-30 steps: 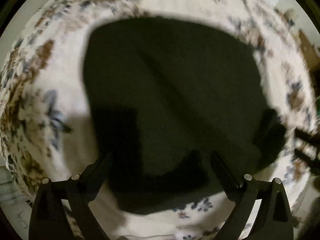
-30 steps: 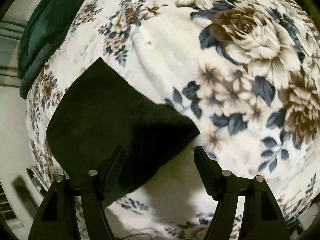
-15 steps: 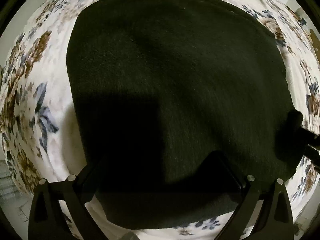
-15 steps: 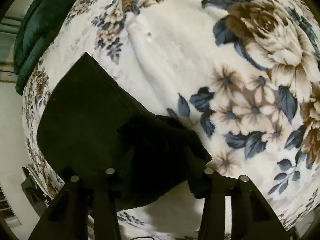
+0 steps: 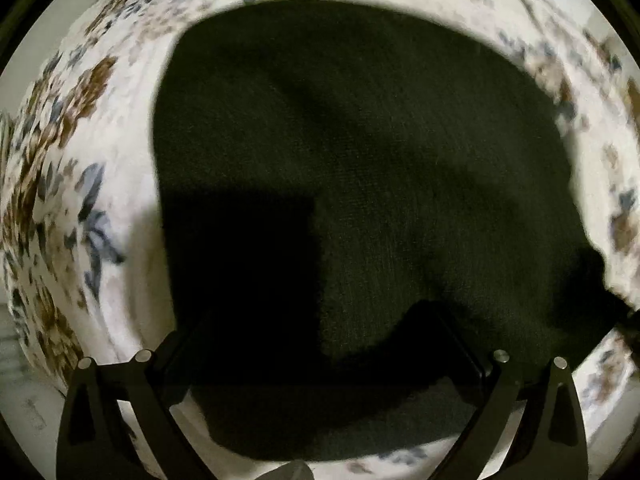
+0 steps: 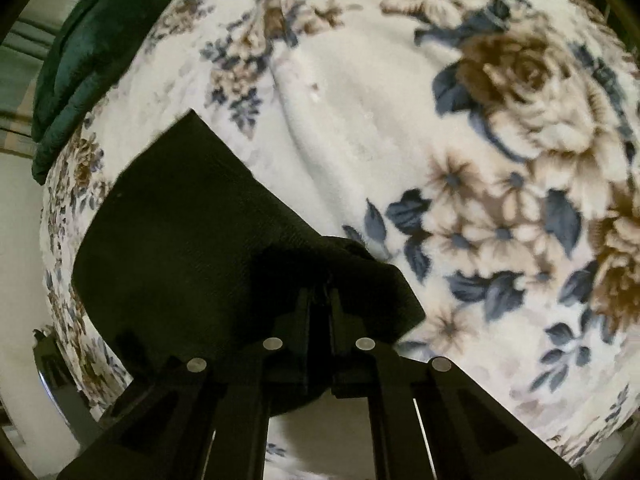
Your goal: Fold small clothes
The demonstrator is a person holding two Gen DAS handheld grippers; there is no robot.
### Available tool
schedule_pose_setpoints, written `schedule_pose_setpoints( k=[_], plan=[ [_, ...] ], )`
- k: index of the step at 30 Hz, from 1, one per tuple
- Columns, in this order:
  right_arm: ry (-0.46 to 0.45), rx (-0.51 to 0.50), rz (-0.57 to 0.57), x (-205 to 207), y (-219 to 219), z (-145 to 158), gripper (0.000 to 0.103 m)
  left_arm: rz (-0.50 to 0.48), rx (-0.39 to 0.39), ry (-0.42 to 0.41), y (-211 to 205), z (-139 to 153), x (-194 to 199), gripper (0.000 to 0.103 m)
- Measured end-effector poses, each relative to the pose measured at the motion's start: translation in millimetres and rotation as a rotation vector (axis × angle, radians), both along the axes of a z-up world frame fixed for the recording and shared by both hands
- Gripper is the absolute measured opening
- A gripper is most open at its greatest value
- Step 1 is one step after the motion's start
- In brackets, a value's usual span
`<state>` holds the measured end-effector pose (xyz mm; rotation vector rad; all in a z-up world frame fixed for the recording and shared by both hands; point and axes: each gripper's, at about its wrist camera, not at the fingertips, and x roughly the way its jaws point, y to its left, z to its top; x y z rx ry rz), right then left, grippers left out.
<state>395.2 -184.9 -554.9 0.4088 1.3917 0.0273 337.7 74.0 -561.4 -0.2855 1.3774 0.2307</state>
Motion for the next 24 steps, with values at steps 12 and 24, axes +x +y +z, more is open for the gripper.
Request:
schedule_pose_setpoints(
  k=[12, 24],
  plan=[
    [0.128, 0.055, -0.043, 15, -49, -25, 0.022, 0.133, 0.044, -0.014, 81, 17, -28, 0.103],
    [0.098, 0.202, 0.328, 169, 26, -66, 0.054, 0.156, 0.028, -0.08, 103, 6, -3, 0.103]
  ],
)
